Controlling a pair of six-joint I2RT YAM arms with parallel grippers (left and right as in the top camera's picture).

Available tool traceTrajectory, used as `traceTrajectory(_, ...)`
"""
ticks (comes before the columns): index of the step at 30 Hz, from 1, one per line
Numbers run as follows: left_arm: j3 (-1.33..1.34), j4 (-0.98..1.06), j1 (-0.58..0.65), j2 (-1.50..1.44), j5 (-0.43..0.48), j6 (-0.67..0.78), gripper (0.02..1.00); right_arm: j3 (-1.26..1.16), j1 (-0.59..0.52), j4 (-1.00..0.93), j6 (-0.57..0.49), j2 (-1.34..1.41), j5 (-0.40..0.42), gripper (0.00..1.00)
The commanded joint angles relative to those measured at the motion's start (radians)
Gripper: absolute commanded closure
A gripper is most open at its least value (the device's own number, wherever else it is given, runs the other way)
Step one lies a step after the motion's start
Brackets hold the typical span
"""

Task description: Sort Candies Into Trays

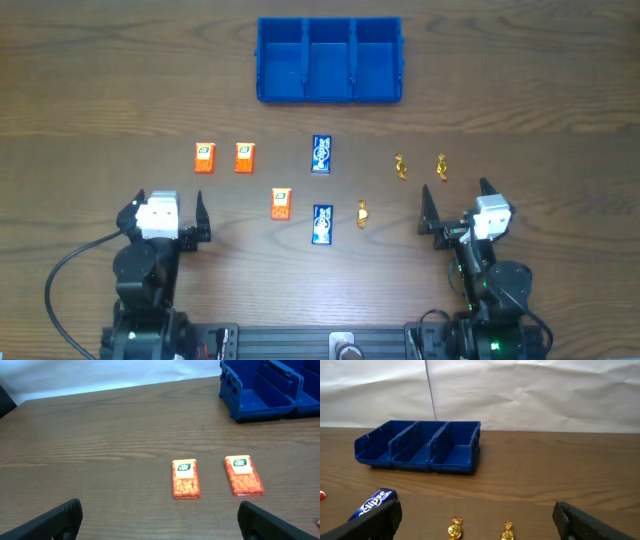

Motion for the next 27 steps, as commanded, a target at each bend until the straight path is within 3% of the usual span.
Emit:
traceTrajectory(1,-0.016,-0.045,-0.003,-0.015,-0.006,-0.001,0.020,-0.003,0.006,-0.005,0.009,-0.006,0.005,0.003)
traceTrajectory(11,-0.016,-0.047,-0.003,-0.095,-0.035,-0.002,0.020,-0.003,0.006,-0.005,0.009,-0.006,0.005,0.003)
traceTrajectory(16,-0.006,-0.049,-0.006,-0.160,-0.005,-0.305,0.020,-0.003,0.006,-0.005,0.009,-0.006,0.005,0.003)
traceTrajectory(18,0.024,-0.075,-0.006,-0.142,-0.001,-0.357,0.020,-0.003,0.006,-0.005,0.009,-0.006,0.005,0.003)
traceTrajectory(27,0.547,-0.248,-0.008,0.498,0.058,-0.328,0.038,-0.003,0.006,-0.005,0.009,-0.006,0.005,0.003)
